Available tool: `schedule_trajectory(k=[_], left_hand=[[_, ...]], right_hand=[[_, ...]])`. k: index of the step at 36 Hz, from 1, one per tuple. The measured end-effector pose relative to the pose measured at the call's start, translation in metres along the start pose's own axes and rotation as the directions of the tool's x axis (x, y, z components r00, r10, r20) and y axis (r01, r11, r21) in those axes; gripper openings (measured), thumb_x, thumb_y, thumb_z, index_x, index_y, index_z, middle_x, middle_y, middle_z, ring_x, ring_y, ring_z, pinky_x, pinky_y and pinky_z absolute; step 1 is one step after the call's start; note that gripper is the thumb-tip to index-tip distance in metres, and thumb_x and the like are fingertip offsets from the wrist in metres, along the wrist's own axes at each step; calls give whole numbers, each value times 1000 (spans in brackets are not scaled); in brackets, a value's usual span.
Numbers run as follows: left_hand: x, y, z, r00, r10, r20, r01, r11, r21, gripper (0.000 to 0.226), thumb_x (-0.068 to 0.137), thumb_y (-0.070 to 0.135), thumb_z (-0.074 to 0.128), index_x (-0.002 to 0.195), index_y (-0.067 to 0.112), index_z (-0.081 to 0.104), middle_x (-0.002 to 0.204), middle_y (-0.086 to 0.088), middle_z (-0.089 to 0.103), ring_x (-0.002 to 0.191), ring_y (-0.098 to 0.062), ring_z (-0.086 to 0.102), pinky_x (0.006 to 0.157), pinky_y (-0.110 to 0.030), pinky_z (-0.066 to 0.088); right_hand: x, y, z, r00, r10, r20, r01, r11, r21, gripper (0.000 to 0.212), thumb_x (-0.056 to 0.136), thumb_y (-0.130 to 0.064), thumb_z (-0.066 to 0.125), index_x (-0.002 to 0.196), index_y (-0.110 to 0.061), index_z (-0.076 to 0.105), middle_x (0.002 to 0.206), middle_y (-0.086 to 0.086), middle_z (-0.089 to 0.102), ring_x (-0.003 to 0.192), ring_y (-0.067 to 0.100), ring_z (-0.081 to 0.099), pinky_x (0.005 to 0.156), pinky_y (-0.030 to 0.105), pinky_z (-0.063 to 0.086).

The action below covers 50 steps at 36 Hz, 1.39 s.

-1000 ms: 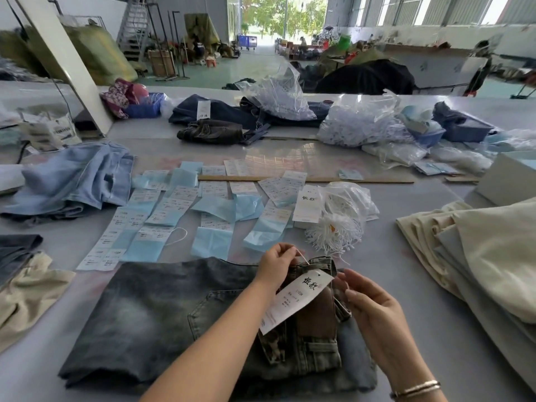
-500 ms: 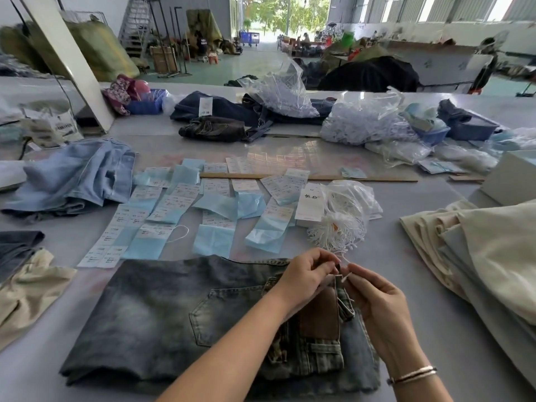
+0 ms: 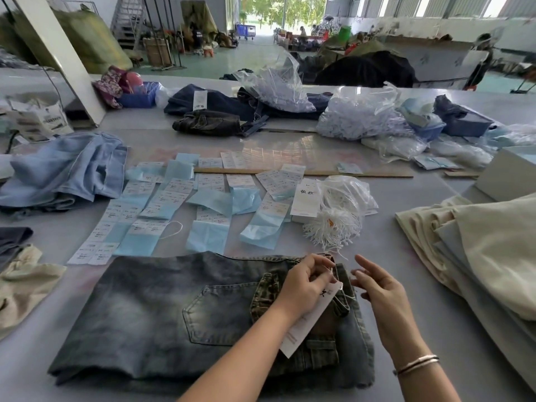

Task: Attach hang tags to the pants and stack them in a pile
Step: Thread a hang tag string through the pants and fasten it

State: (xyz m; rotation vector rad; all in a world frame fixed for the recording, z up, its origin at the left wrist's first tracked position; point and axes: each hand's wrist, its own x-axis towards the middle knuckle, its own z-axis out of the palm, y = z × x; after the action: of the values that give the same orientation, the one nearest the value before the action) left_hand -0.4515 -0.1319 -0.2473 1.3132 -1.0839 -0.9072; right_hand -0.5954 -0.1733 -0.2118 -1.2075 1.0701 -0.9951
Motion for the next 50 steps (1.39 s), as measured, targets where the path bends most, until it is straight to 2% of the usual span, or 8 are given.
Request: schedule_trajectory(k=[7, 12, 18, 24, 32, 39, 44, 50], left_hand=[[-3, -9, 3, 997, 58, -42, -54, 993, 106, 20, 93, 8, 59, 95, 28, 60, 86, -5, 67, 85, -12, 67, 84, -30, 54], [-2, -9, 2, 998, 43, -35, -39, 994, 106, 24, 91, 8, 58, 93, 32, 61, 80, 4, 67, 81, -11, 66, 82, -28, 53], [-5, -5, 2, 1000, -1, -27, 2, 999, 32, 28, 87, 3, 54, 94, 28, 65, 64, 13, 63, 70, -7, 63, 73, -22, 49], [-7, -6, 0, 1000, 10, -13, -10, 1000, -12, 25, 94, 3, 53, 103, 25, 60, 66, 14, 64, 74, -6, 63, 78, -21, 49], [-8, -7, -1, 1000, 11, -9, -11, 1000, -29, 28, 93, 0, 51, 102, 24, 61, 63, 12, 60, 71, -7, 60, 79, -22, 47], [-6, -11, -3, 999, 49, 21, -49, 999, -1, 34, 92, 5, 48, 107, 34, 57, 66, 10, 59, 72, -13, 57, 76, -26, 45], [-6, -10, -4, 998, 55, 31, -55, 998, 3, 36, 92, 6, 50, 113, 35, 53, 66, 10, 61, 71, -15, 57, 73, -28, 45], [-8, -7, -4, 998, 52, 27, -51, 998, -26, 37, 94, -1, 49, 115, 29, 52, 66, 9, 59, 71, -17, 55, 72, -31, 44]], right_hand=[[17, 34, -12, 995, -51, -89, 1, 870, -493, 18, 91, -5, 58, 99, -9, 73, 71, -6, 64, 59, 8, 53, 54, 20, 41], [27, 35, -8, 992, -115, -57, 56, 788, -613, 6, 88, -14, 66, 87, -15, 72, 74, 1, 69, 67, 14, 59, 63, 28, 44], [36, 38, -5, 998, -31, 63, 67, 694, -716, 11, 90, -19, 63, 92, -25, 72, 71, -9, 63, 63, 6, 55, 52, 17, 39], [41, 43, -8, 992, -27, 120, 108, 660, -744, 21, 89, -15, 65, 106, -21, 74, 78, -3, 65, 59, -1, 47, 54, 13, 34], [41, 43, -11, 985, -85, 152, 169, 666, -727, 8, 82, -12, 72, 79, -19, 73, 63, -7, 60, 58, 3, 50, 53, 7, 37], [32, 12, -7, 983, -73, 170, 118, 956, -267, 16, 81, 0, 70, 78, -15, 74, 63, -2, 71, 55, 0, 60, 53, 10, 45], [27, -2, -1, 951, -128, 282, 235, 890, -390, 21, 82, -7, 71, 78, -27, 75, 74, -4, 74, 66, 4, 65, 66, 18, 52], [26, 0, 2, 914, -172, 368, 358, 770, -529, 21, 82, -4, 71, 83, -26, 75, 79, -13, 71, 73, -3, 64, 68, 10, 48]])
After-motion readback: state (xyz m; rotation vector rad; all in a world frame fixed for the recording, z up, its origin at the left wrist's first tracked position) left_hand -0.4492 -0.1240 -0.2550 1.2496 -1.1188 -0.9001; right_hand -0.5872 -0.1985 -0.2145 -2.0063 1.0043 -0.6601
